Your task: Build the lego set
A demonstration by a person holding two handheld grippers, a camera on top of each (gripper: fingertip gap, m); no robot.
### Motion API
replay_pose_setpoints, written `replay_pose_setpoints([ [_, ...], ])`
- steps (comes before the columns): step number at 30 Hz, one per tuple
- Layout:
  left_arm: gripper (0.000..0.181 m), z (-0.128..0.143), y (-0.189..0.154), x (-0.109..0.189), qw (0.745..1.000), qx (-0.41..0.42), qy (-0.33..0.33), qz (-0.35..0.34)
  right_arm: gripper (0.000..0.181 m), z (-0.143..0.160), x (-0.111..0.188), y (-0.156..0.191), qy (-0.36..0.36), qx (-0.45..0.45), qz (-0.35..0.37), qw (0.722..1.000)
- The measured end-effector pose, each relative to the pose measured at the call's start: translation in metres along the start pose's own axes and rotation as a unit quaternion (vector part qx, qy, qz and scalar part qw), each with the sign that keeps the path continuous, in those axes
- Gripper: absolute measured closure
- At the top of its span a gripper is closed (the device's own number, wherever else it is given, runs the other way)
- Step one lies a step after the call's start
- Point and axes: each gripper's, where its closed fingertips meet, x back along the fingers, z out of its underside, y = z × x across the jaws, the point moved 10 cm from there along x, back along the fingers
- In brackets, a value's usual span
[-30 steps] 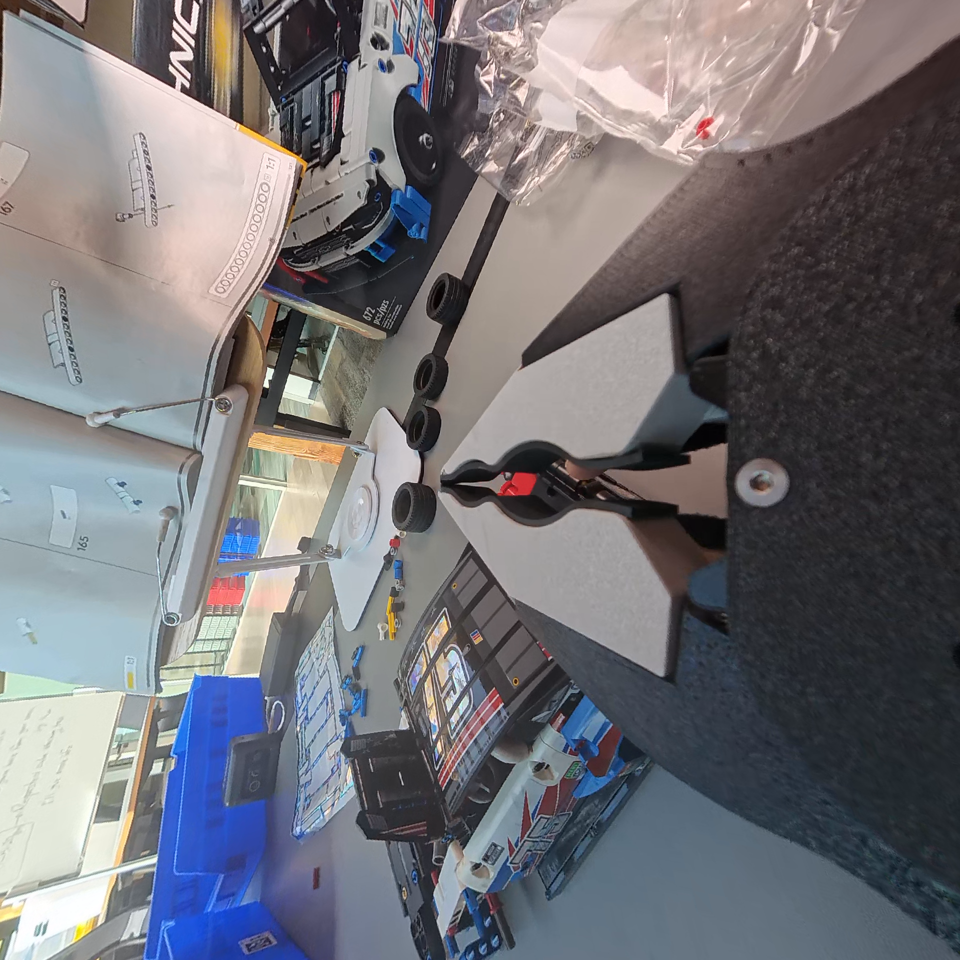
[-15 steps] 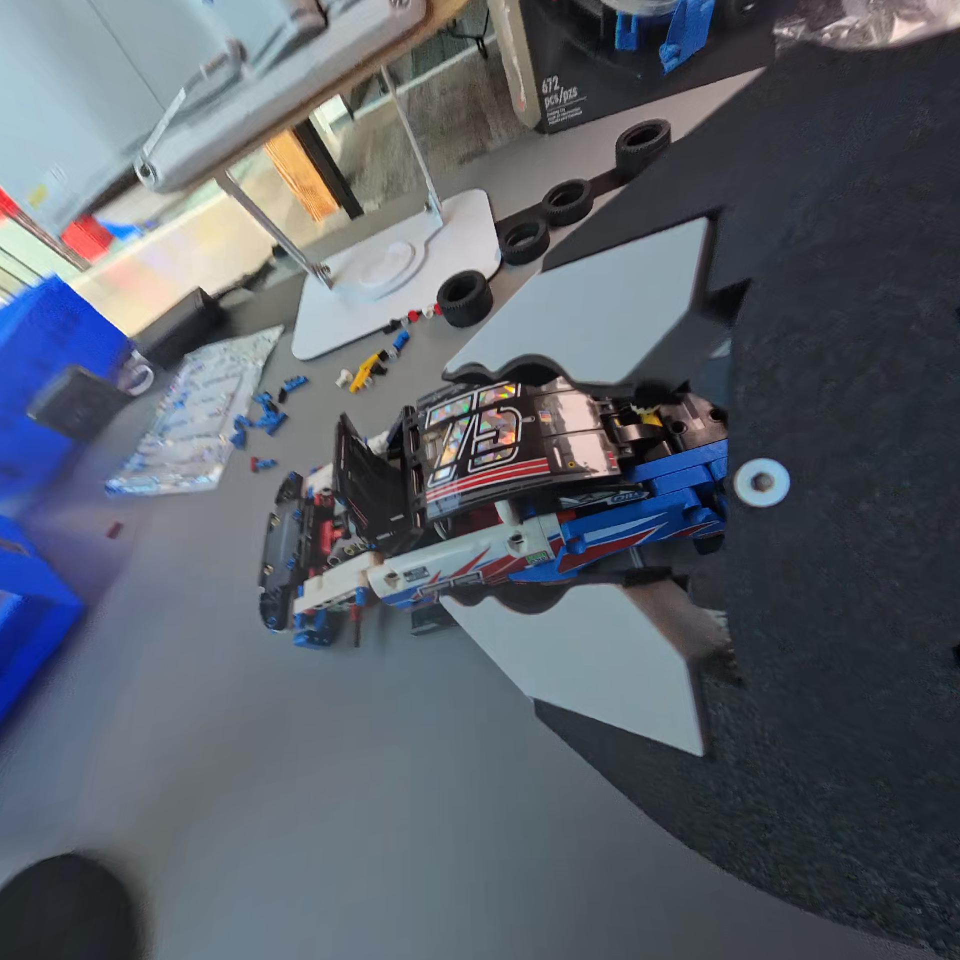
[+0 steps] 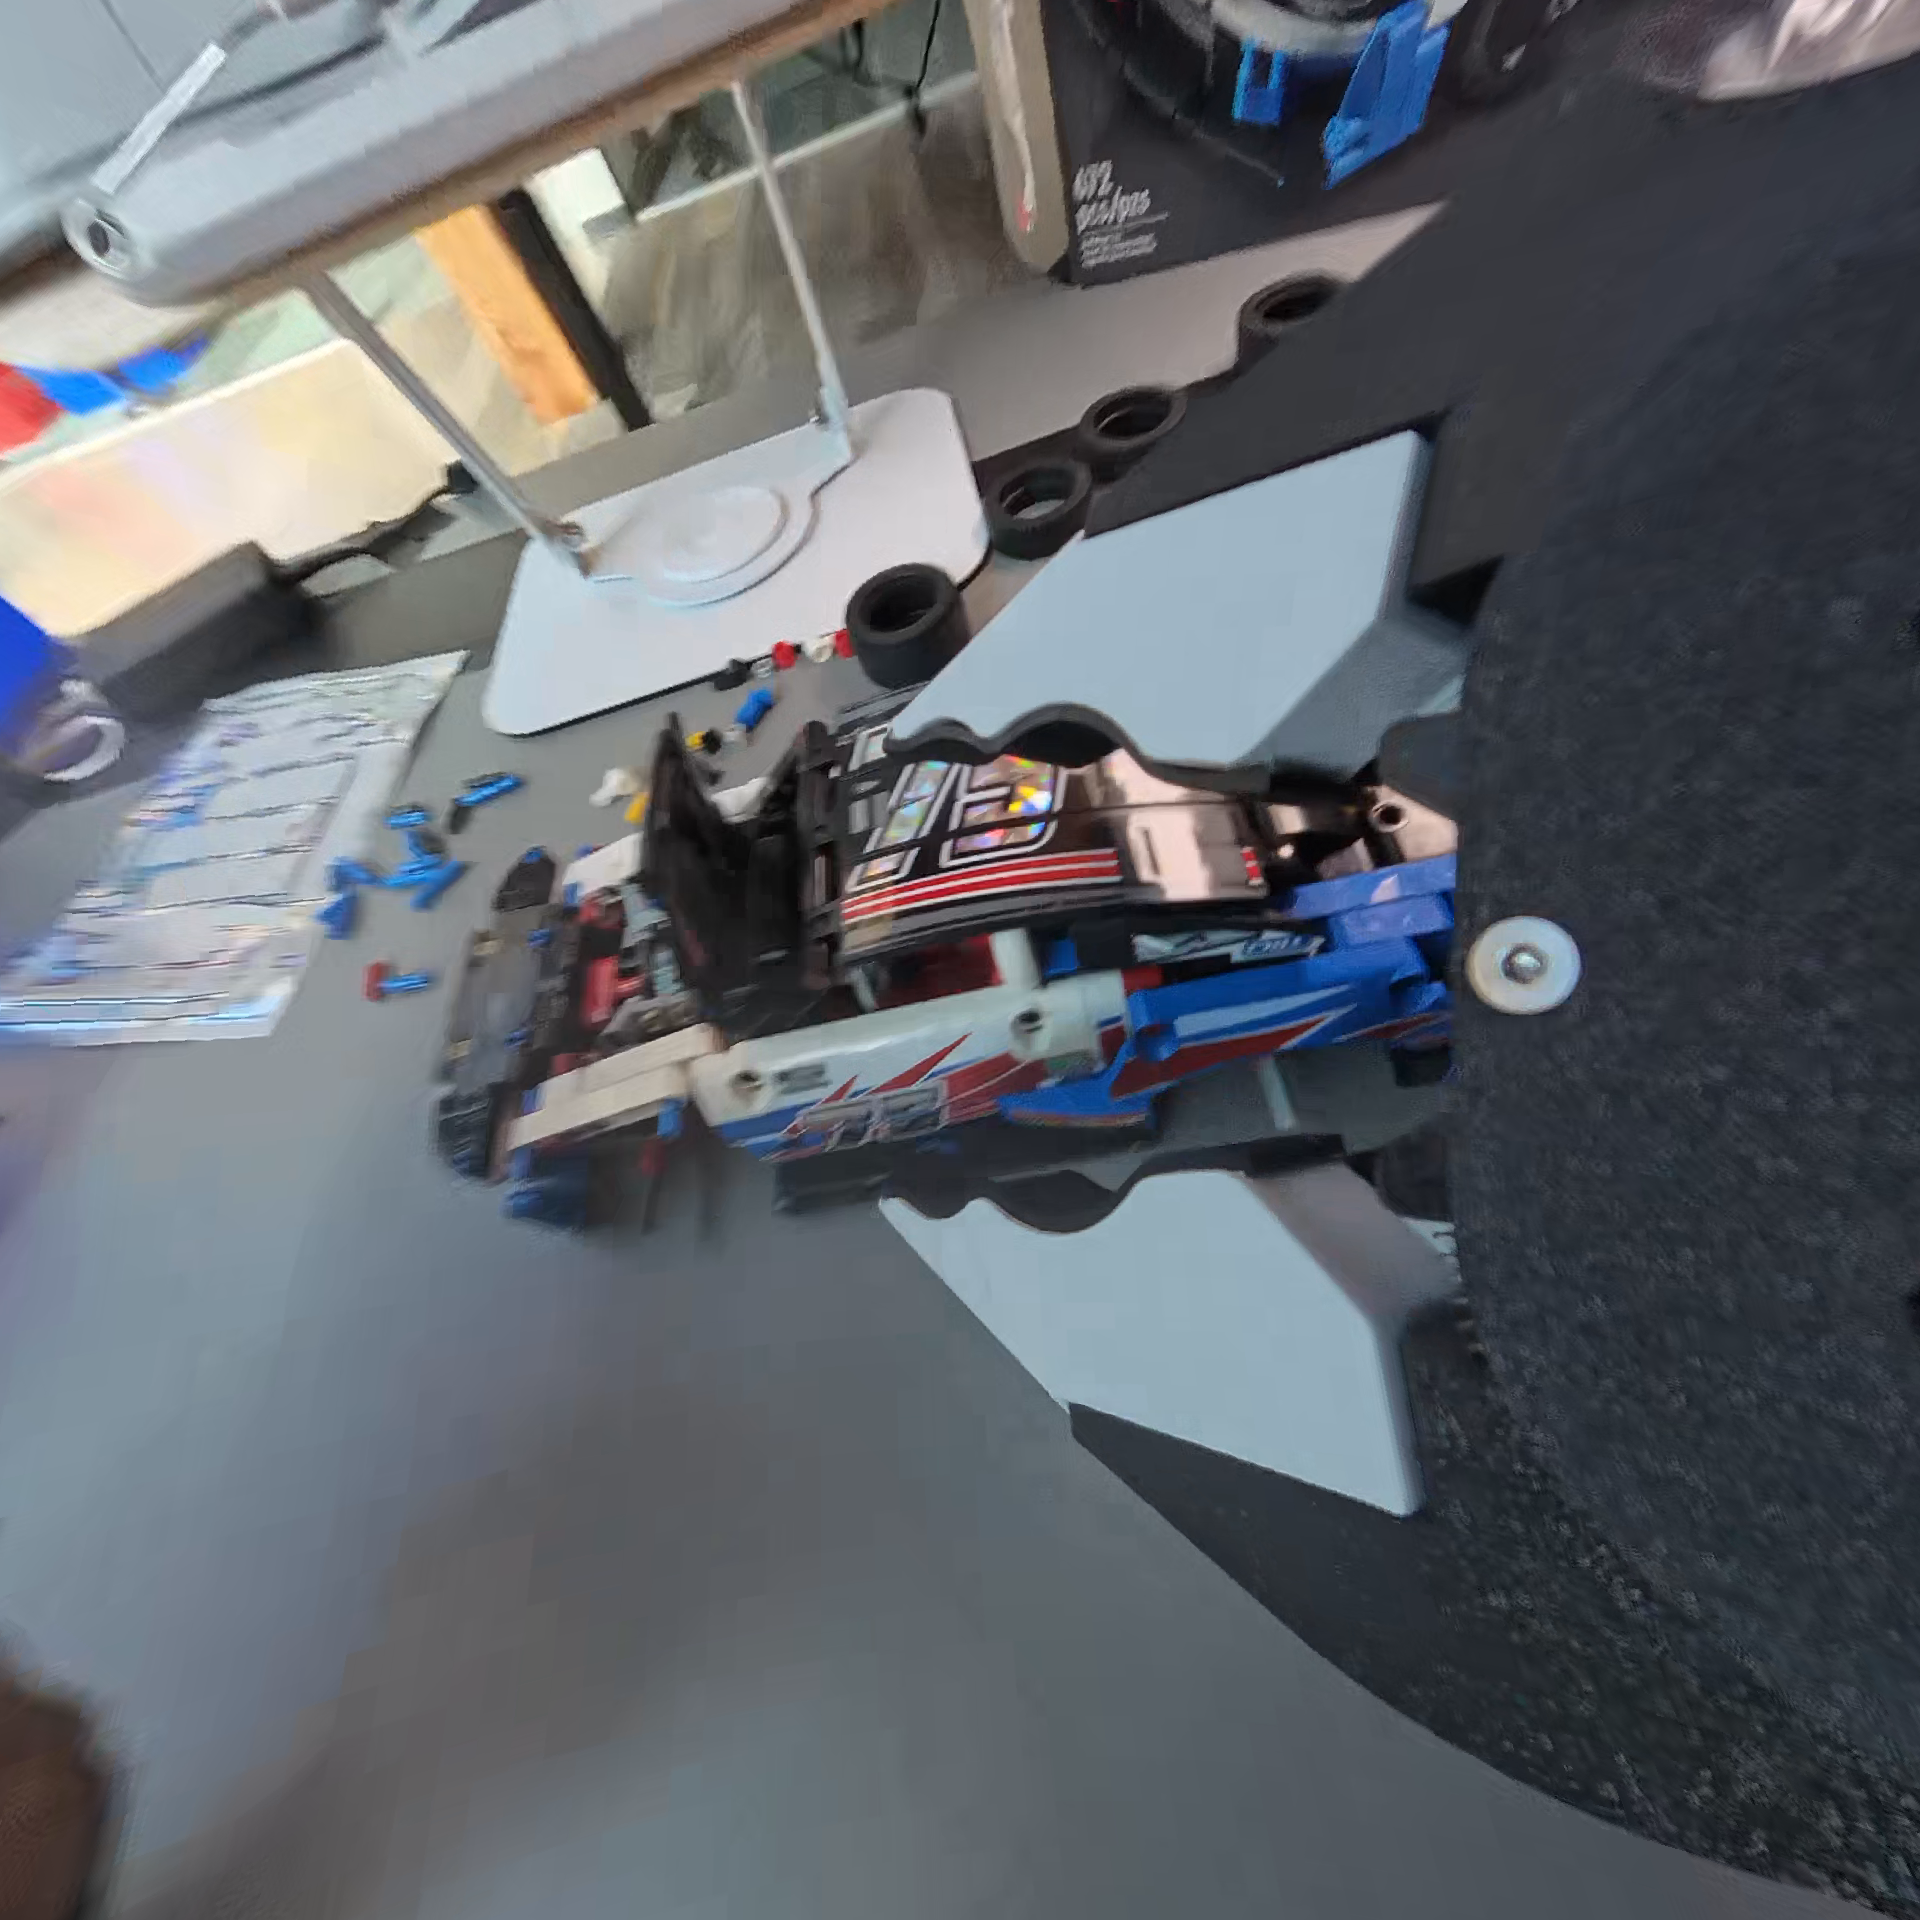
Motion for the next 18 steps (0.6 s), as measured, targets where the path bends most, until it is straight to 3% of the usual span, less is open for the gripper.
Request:
replay_pose_setpoints([
  [2, 0.174, 0.011, 0.006, 0.006, 1.0, 0.018, -0.003, -0.013, 0.113, -0.021, 0.016, 0.005, -0.118, -0.082, -0.054, 0.988],
  [4, 0.174, 0.014, 0.008, 0.007, 1.0, 0.02, -0.001, -0.018, 0.123, -0.042, 0.027, 0.014, -0.225, -0.156, -0.126, 0.954],
  [8, 0.174, 0.019, 0.008, 0.003, 1.0, 0.011, 0.022, -0.017, 0.139, -0.063, 0.025, 0.031, -0.285, -0.164, -0.13, 0.935],
  [12, 0.173, 0.026, 0.007, 0.002, 0.998, -0.008, 0.056, -0.021, 0.167, -0.066, 0.024, 0.039, -0.289, -0.159, -0.12, 0.937],
  [15, 0.173, 0.026, 0.009, 0.002, 0.99, -0.052, 0.119, -0.054, 0.167, -0.059, 0.023, 0.036, -0.252, -0.13, -0.131, 0.95],
  [18, 0.158, 0.025, 0.011, 0.009, 0.945, -0.166, 0.255, -0.125, 0.167, -0.04, 0.016, 0.042, -0.124, -0.084, -0.2, 0.968],
])
